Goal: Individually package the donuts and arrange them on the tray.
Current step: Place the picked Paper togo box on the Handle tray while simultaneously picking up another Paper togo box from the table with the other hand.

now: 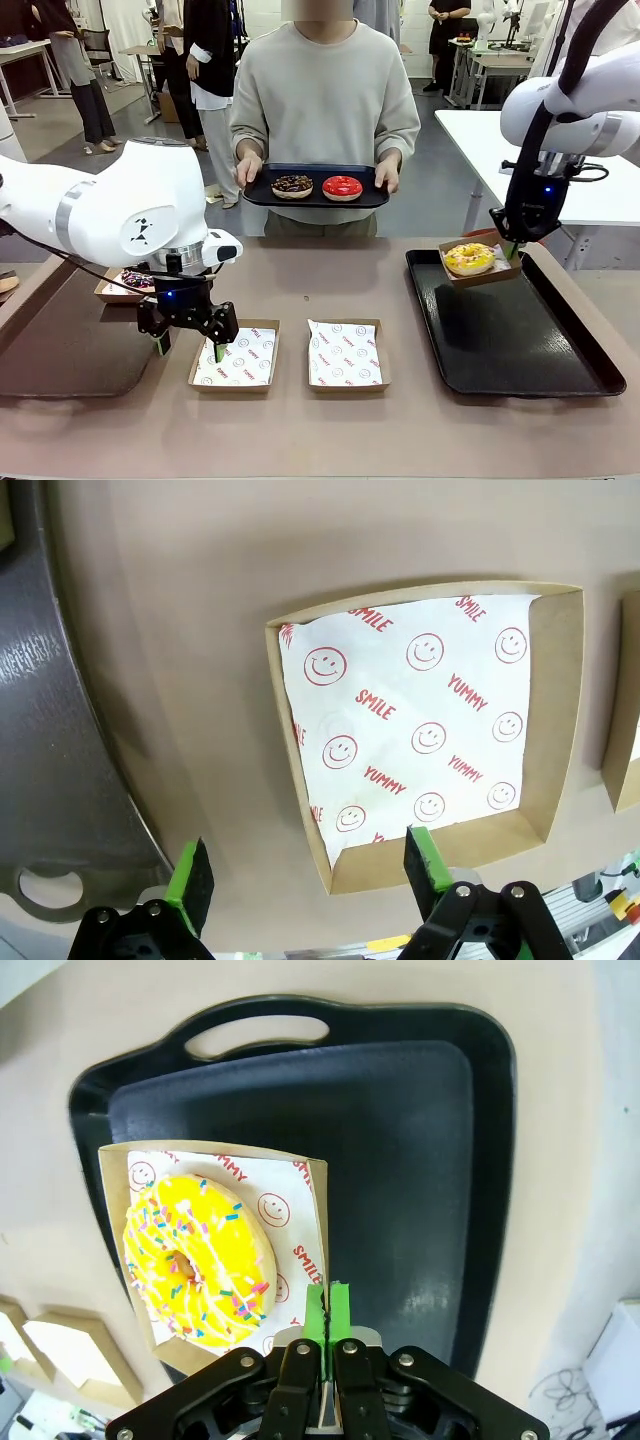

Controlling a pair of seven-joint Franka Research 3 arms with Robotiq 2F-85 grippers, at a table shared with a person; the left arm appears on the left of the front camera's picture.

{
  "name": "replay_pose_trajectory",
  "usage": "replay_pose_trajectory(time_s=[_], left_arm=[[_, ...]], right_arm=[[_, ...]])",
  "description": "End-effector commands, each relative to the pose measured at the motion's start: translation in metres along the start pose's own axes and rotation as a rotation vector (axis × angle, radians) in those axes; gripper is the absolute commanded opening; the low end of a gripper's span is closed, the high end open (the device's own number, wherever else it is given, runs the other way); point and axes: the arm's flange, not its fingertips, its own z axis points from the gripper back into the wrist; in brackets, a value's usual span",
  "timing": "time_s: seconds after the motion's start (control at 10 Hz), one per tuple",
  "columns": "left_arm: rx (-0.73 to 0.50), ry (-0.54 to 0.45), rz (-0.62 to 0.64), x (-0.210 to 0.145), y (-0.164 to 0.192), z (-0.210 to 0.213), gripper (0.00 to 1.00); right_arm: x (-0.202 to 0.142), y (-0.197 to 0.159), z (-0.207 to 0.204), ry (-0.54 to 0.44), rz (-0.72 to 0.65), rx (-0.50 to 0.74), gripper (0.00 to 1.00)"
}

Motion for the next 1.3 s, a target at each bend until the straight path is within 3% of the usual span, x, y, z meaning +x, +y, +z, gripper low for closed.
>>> replay_pose_trajectory(time_s=[0.0, 0.3, 1.2], left_arm=[[0.036, -0.018, 0.036, 0.007, -0.013, 0.0, 1.0], [0.018, -0.047, 0.049, 0.014, -0.015, -0.008, 1.0], [0.015, -0.12, 0.157, 0.02, -0.005, -0.021, 1.0]], right_arm=[[0.002, -0.018, -0.004, 0.024, 0.004, 0.015, 0.01], [0.0, -0.04, -0.018, 0.03, -0.003, 0.047, 0.01], [0.016, -0.039, -0.042, 0.01, 0.016, 0.057, 0.01]])
